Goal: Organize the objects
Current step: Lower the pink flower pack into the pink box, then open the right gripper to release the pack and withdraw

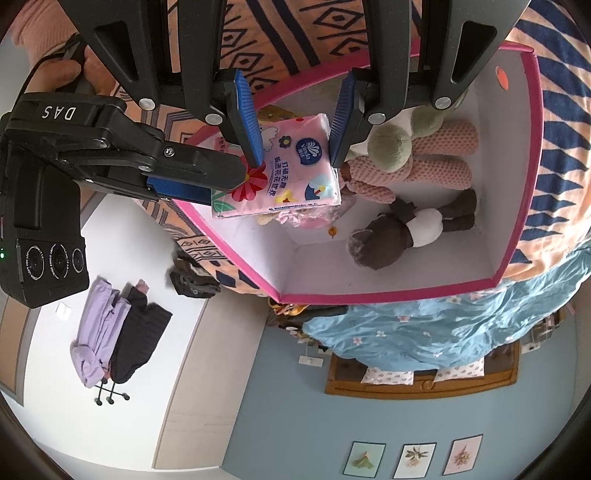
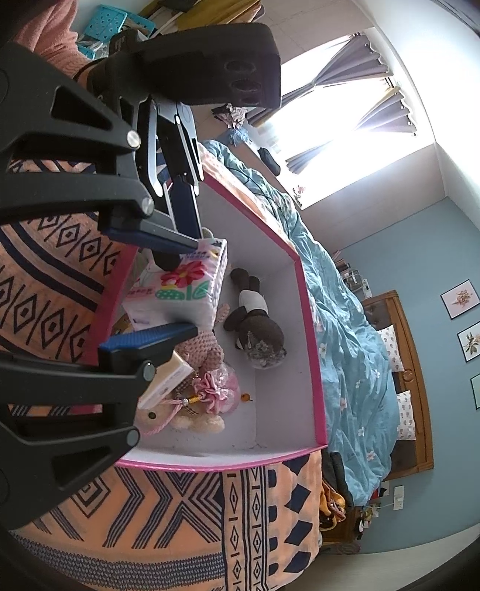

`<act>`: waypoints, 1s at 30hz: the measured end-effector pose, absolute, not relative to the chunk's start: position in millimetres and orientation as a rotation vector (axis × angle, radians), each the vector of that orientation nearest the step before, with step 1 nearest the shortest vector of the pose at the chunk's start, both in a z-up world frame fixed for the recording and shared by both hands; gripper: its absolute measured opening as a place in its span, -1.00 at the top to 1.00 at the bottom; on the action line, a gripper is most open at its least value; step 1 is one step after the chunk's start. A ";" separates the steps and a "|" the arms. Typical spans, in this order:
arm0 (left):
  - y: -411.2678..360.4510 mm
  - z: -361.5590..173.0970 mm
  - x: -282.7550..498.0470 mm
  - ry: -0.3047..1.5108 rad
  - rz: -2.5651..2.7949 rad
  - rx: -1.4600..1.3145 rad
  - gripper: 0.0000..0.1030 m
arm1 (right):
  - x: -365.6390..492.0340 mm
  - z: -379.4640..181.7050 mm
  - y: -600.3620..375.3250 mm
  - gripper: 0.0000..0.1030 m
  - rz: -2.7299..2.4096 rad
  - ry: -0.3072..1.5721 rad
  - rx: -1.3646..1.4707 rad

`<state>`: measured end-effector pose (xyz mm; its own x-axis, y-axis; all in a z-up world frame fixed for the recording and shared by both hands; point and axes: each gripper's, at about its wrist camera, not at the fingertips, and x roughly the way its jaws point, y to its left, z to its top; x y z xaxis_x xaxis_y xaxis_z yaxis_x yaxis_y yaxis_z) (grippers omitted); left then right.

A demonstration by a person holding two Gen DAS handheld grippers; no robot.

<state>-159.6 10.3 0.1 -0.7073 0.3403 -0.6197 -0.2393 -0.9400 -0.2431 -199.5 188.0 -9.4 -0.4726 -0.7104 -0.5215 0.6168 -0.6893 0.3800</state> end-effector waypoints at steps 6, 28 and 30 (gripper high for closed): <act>7.3 -7.3 -166.0 -0.204 2.648 -1.033 0.30 | -205.8 -19.2 181.1 0.19 -2.183 -0.167 0.886; -1.6 12.0 -109.5 -0.158 2.806 -0.844 -1.00 | -158.8 -8.4 193.4 -0.61 -2.388 -0.071 0.752; -5.4 13.3 -97.1 -0.163 2.852 -0.812 -1.00 | -147.4 -9.1 197.3 -0.85 -2.413 -0.069 0.724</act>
